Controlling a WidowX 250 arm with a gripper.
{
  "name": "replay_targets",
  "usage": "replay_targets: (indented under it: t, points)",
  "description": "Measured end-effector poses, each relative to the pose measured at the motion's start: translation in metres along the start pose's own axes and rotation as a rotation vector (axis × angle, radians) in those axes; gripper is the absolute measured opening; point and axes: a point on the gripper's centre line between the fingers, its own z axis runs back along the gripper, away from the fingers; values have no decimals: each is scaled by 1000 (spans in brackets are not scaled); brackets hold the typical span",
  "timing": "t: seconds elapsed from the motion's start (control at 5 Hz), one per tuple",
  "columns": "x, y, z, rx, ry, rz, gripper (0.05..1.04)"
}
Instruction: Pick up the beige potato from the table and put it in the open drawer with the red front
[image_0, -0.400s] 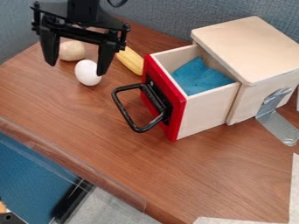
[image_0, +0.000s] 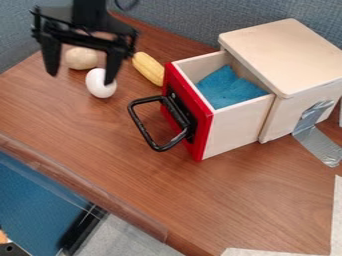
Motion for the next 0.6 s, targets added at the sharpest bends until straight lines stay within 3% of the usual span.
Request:
replay_targets:
  t: [0.2,0.6]
  points:
    - [29,13,-4,-13,7,133,999]
    - [81,35,-3,-42,-60,487,999]
